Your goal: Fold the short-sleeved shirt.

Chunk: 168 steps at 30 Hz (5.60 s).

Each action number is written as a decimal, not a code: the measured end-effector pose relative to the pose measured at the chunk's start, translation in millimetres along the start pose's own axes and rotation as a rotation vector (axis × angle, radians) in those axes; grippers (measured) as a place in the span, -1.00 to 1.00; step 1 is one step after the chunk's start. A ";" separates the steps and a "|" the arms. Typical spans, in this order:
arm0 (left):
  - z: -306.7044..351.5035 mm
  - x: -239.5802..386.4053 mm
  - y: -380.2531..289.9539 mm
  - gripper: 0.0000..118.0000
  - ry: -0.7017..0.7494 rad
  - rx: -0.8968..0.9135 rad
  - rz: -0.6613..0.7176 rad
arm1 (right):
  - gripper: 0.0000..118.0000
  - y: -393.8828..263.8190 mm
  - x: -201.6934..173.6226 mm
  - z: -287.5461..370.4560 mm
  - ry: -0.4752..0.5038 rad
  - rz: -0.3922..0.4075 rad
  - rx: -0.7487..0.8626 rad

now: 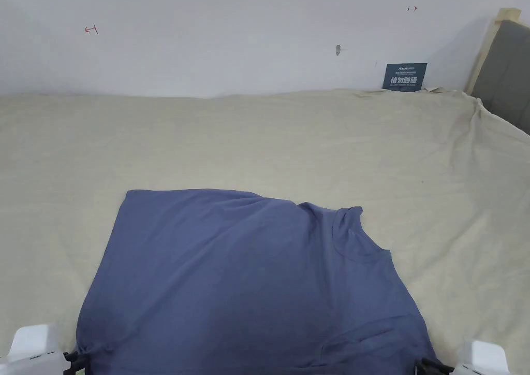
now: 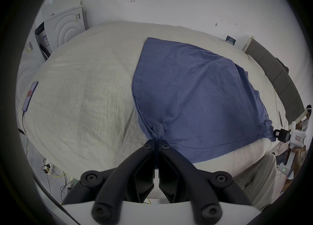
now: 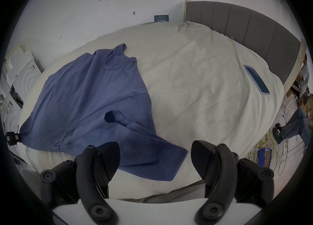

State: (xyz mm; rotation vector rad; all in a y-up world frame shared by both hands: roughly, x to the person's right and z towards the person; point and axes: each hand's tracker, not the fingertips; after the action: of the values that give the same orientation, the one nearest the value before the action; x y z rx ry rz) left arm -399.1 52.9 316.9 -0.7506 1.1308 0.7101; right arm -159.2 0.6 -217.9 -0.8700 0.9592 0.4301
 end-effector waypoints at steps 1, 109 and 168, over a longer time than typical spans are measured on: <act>0.2 0.2 -0.2 -0.99 0.000 0.001 0.001 | 0.52 -0.8 -0.6 -2.4 0.001 0.004 -0.009; 66.1 46.1 64.5 -1.00 0.117 0.803 -0.114 | -1.00 107.7 -99.7 140.4 -0.036 0.161 0.875; -123.8 -8.7 139.6 -0.92 -0.005 -0.121 -0.104 | -0.96 143.3 -69.8 7.3 0.085 -0.032 0.309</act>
State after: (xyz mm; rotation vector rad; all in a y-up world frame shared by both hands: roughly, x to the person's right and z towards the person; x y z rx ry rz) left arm -579.0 29.1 272.4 -0.9028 1.0438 0.6967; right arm -287.6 95.4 -220.8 -0.6250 1.0567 0.2106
